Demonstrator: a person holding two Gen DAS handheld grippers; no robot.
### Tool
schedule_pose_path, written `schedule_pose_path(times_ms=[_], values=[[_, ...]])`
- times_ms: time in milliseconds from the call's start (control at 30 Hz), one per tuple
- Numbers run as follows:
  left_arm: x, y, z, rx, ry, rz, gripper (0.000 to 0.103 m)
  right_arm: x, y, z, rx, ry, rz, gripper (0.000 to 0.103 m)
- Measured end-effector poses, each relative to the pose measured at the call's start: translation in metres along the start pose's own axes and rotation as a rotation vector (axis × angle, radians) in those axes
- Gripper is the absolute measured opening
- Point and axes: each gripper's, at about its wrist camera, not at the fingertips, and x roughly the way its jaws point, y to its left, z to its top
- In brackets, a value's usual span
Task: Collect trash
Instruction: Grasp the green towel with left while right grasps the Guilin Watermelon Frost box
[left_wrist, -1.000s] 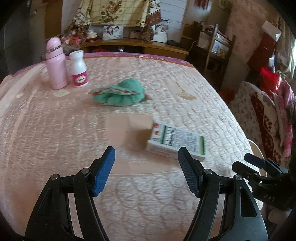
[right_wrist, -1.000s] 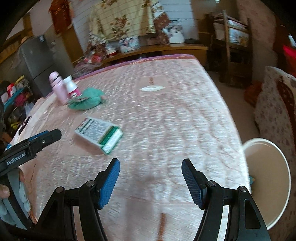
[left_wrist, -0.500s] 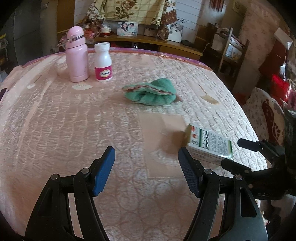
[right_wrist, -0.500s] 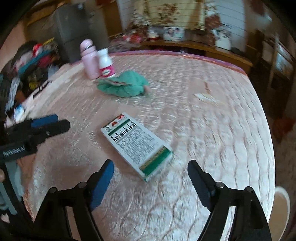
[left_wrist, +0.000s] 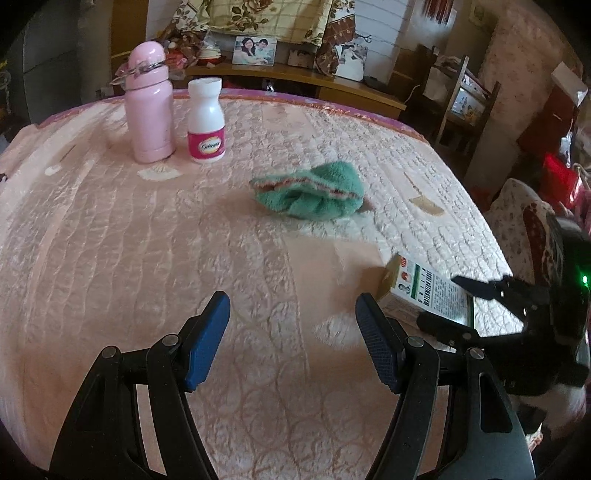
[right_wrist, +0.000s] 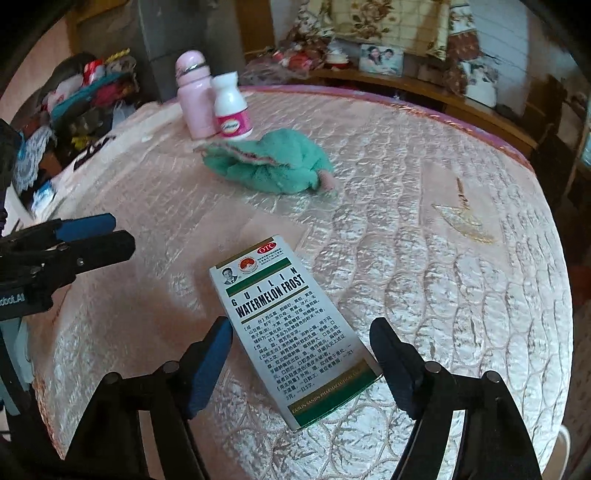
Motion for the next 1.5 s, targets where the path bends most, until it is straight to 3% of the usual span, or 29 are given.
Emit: schedule_pose_path(times_ms=[200, 400, 500, 633, 833, 967, 1200, 1267, 1367, 1500], values=[[0.011, 0.000, 0.042, -0.019, -0.042, -0.019, 0.070, -0.025, -0.040, -0.012, 0.253, -0.071, -0.135, 0.070], [0.041, 0.012, 0.095, -0.109, -0.073, 0.025, 0.070, -0.036, -0.052, -0.027, 0.303, -0.076, -0.183, 0.070], [0.065, 0.021, 0.107, -0.159, -0.033, 0.055, 0.070, -0.037, -0.055, -0.035, 0.306, -0.061, -0.176, 0.070], [0.090, 0.018, 0.100, -0.138, 0.067, 0.038, 0.069, -0.038, -0.059, -0.046, 0.317, -0.064, -0.173, 0.070], [0.081, -0.012, 0.045, -0.071, 0.199, -0.174, 0.069, -0.056, -0.071, -0.053, 0.366, -0.111, -0.214, 0.069], [0.067, -0.035, 0.024, 0.030, 0.207, -0.215, 0.070, -0.060, -0.074, -0.056, 0.399, -0.108, -0.215, 0.069], [0.045, -0.045, 0.036, 0.116, 0.075, -0.116, 0.070, -0.057, -0.066, -0.054, 0.382, -0.100, -0.174, 0.069], [0.048, -0.046, 0.043, 0.151, 0.048, -0.071, 0.070, -0.055, -0.065, -0.050, 0.374, -0.099, -0.164, 0.077], [0.055, -0.050, 0.051, 0.210, 0.025, -0.011, 0.070, -0.050, -0.064, -0.045, 0.346, -0.079, -0.179, 0.079], [0.054, -0.045, 0.053, 0.238, 0.030, -0.031, 0.070, -0.044, -0.062, -0.043, 0.327, -0.060, -0.169, 0.079]])
